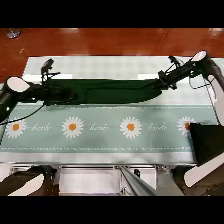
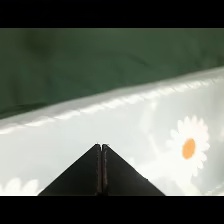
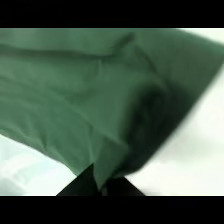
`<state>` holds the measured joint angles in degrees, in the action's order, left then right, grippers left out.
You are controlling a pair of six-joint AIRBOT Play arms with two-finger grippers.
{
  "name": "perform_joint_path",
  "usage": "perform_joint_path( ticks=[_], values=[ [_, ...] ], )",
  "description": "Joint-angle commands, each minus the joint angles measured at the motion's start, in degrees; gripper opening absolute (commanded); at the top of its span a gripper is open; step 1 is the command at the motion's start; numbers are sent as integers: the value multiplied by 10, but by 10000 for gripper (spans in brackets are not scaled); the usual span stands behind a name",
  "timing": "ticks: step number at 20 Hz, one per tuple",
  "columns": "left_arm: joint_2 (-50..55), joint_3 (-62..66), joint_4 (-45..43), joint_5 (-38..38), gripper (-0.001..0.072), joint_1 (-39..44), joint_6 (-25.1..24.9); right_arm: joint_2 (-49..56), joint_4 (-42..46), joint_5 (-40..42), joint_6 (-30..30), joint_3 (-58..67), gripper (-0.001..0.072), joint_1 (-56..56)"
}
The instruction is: Fold the shirts.
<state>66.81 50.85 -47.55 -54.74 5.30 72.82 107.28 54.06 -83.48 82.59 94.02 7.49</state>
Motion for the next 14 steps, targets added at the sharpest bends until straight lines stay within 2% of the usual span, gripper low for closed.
perform_joint_path(
  ticks=[1, 3, 7, 8, 13, 14],
  values=[
    [0, -1, 18, 41, 32, 66, -2, -100, 80, -20, 5, -29, 16, 2],
    [0, -1, 57, 66, 32, 124, 16, -202, 109, 1, 3, -100, 16, 3],
    [41, 10, 68, 232, 31, 266, 29, -407, 138, 24, 2, -239, 16, 3],
    [76, 34, 68, 246, 31, 284, 28, -449, 136, 21, 9, -267, 15, 2],
    [292, 259, 69, 139, 31, 321, 32, -570, 124, 13, 44, -343, 16, -8],
    [331, 302, 69, 122, 31, 334, 51, -581, 123, 12, 48, -346, 16, -8]
  ],
)
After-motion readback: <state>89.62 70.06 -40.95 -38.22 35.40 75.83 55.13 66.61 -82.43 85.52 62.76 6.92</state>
